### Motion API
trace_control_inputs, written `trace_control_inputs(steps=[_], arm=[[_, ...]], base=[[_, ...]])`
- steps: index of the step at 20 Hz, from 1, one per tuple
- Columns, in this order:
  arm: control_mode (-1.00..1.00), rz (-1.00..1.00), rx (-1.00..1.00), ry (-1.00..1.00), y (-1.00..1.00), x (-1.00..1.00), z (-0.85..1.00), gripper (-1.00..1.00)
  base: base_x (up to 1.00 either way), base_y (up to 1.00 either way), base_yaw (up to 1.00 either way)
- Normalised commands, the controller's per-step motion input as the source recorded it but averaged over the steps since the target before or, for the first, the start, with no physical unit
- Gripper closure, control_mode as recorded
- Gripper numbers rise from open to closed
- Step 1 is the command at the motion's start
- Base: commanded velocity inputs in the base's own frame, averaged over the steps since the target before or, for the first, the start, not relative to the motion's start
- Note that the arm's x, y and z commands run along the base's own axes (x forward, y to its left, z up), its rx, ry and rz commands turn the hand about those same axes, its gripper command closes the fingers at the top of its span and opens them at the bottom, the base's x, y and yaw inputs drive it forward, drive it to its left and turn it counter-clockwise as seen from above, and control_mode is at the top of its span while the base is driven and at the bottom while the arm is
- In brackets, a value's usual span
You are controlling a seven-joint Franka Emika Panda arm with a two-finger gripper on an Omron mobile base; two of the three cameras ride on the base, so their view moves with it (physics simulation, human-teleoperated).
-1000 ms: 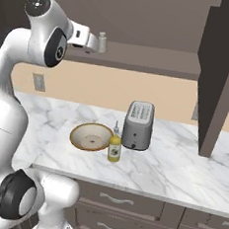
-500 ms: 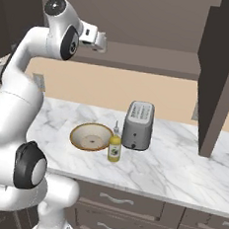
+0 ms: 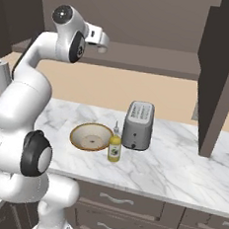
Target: Retrieve the bottle and the shaker from the cabinet and place them next to the mixing bowl on the counter. Then add garlic from the fridge to the mixing bowl.
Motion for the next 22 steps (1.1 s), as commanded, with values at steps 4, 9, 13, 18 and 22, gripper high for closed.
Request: trace_control_inputs(steps=[4,9,13,18,22], arm=[[-1.0,0.01,0.0,0.0,-0.17,0.11,0.0,-1.0],[-1.0,0.04,0.0,0.0,-0.06,0.24,-0.04,-1.0],[-1.0,0.04,0.0,0.02,0.0,0.34,-0.13,-1.0],[-1.0,0.01,0.0,0.01,0.0,0.32,-0.04,-1.0],[-1.0,0.0,0.0,0.01,0.0,0.29,-0.14,-1.0]], base=[[0.0,0.0,0.0],[0.0,0.0,0.0],[0.0,0.0,0.0],[0.0,0.0,0.0],[0.0,0.0,0.0]])
